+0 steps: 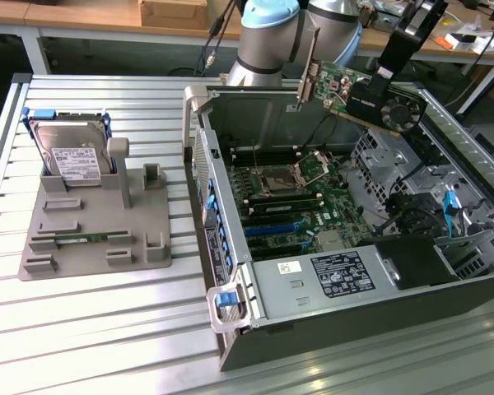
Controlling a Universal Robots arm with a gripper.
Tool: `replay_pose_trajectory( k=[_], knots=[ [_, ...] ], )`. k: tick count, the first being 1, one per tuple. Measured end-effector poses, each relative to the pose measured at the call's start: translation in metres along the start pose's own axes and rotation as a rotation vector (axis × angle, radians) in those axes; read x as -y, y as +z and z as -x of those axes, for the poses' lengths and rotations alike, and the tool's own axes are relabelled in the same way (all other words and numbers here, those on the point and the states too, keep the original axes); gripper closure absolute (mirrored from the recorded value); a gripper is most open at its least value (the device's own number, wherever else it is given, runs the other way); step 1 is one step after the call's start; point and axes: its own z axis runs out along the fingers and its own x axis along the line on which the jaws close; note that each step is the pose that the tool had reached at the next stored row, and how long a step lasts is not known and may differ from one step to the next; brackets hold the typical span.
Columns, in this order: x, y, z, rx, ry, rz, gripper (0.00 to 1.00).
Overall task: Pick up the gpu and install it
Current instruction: 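Insert the gpu into the slot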
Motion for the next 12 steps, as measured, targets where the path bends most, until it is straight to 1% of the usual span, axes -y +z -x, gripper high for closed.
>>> replay_pose_trajectory(
  k=[1, 2, 6, 12],
  knots=[
    [0.0, 0.0, 0.0001, -0.0004, -0.007, 0.0002, 0.73],
    [0.0002, 0.0004, 0.0002, -0.0026, -0.053, 0.0014, 0.73],
    [0.0004, 0.0006, 0.0004, -0.004, -0.084, 0.0024, 0.73],
    [0.0008, 0.0008, 0.0007, -0.0054, -0.115, 0.0032, 0.73]
  ],
)
